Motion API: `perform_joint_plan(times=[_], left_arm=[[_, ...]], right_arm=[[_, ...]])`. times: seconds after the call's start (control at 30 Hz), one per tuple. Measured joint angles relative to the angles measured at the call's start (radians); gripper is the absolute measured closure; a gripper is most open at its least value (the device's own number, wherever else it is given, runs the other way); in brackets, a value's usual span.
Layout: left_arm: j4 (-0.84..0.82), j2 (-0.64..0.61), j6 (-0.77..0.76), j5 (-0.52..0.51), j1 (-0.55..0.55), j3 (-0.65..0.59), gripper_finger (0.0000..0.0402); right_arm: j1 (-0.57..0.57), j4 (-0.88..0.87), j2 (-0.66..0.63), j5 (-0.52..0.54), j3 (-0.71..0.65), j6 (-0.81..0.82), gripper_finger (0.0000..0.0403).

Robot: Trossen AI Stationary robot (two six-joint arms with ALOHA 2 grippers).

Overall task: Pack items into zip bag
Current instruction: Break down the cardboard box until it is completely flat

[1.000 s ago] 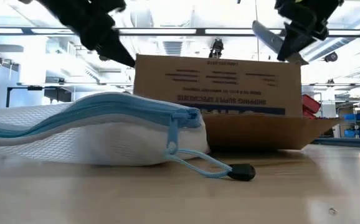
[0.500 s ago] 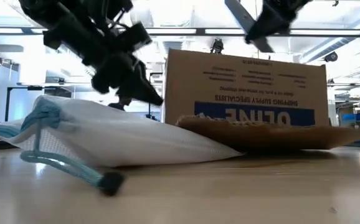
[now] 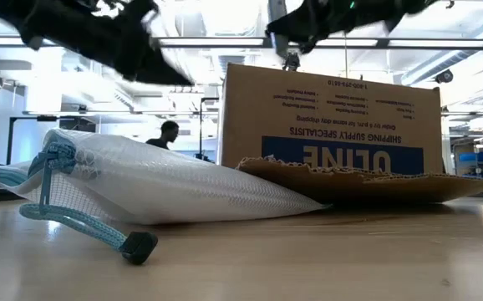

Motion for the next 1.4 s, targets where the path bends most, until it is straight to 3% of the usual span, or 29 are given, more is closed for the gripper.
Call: perform_joint_plan(times=[0.13,0.2,0.33,0.5,0.73,1.4], left_arm=[[0.218,0.014,0.048,0.037,0.087,-0.076,0.0222],[0.265,0.051,0.053,0.113,0.134,-0.074,0.0208],[0.294,0.132,0.067,0.254,0.198,-0.010,0.0179],[0.252,0.201,0.174,0.293,0.213,0.085,0.0150],[0.118,0.254,0.204,0.318,0.232,0.155,0.0132],[0.040,0.280,0.183,0.331,0.266,0.160,0.0139]], right_arm=[[-0.045,0.227,0.120,-0.095,-0.020,0.021,0.0347],[-0.049,0.327,0.183,-0.108,-0.020,0.029,0.0347],[-0.050,0.557,0.292,-0.145,-0.020,0.097,0.0347],[-0.049,0.771,0.386,-0.156,-0.020,0.179,0.0347],[-0.044,0.797,0.435,-0.153,-0.020,0.205,0.0347],[-0.037,0.757,0.473,-0.099,-0.020,0.108,0.0347]])
